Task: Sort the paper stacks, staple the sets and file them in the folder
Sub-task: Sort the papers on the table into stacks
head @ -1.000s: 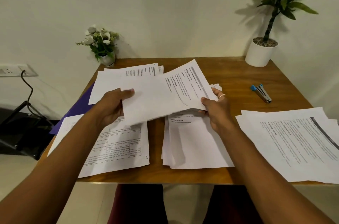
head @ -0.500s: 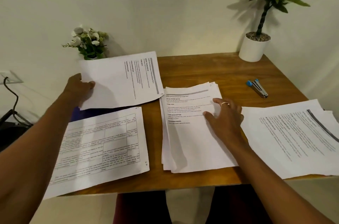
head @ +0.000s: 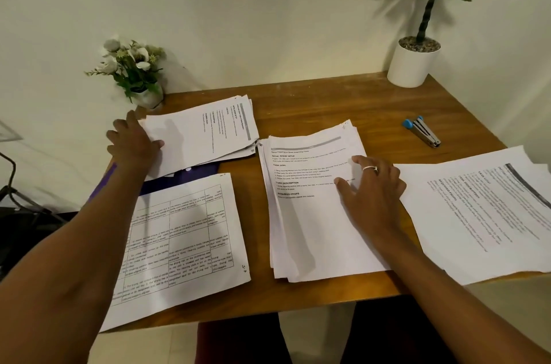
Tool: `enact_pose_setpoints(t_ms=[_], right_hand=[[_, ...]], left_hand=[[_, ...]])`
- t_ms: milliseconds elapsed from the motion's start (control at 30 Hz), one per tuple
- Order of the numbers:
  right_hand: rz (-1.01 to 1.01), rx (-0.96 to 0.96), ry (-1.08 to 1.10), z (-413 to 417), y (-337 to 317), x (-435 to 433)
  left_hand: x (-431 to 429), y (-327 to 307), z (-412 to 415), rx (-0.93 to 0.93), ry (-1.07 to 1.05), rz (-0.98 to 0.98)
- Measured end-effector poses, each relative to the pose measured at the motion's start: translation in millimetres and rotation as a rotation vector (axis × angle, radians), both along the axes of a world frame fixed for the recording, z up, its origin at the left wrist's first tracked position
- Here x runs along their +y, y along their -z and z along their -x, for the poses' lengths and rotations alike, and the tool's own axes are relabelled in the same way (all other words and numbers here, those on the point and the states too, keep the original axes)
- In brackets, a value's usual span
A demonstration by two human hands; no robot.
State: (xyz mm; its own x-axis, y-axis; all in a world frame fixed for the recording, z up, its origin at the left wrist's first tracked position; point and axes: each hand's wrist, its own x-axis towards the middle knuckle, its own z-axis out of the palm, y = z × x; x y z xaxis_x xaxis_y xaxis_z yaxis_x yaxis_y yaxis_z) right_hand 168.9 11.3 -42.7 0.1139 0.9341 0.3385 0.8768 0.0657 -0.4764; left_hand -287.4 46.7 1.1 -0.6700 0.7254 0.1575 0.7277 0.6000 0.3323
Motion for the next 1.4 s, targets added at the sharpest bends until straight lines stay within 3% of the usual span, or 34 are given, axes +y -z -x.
enact_pose_setpoints(t_ms=[167, 267, 400, 567, 633, 733, 900, 1167, 1400], right_hand=[[-0.013, 0.016, -0.006, 0, -3, -3], [-0.014, 0.017, -0.013, -2, -3, -3], [-0.043, 0.123, -0.038, -7, -13, -5], [0.063, 0.679, -0.123, -15, -53, -5], [0.118, 0.779, -0.134, -18, -66, 0], [0.18, 0.765, -0.124, -24, -73, 7], [0.242, 0.755, -0.118, -31, -61, 10], [0.053, 0.595, -0.087, -36, -57, 4], [0.086, 0.835, -0.155, -38, -73, 11]], left_hand=[[-5, 2, -5, 0.298, 0.137, 0.035], [-8, -7, -25, 0.346, 0.175, -0.109], [-20, -30, -86, 0.033, 0.317, -0.336], [-62, -47, -167, -0.36, 0.434, -0.266], [-75, -49, -193, -0.451, 0.403, -0.24], [-83, -38, -218, -0.595, 0.365, -0.181], [-89, -19, -243, -0.606, 0.4, -0.082], [-90, -6, -258, -0.635, 0.392, -0.054], [-93, -16, -258, -0.68, 0.384, -0.142]])
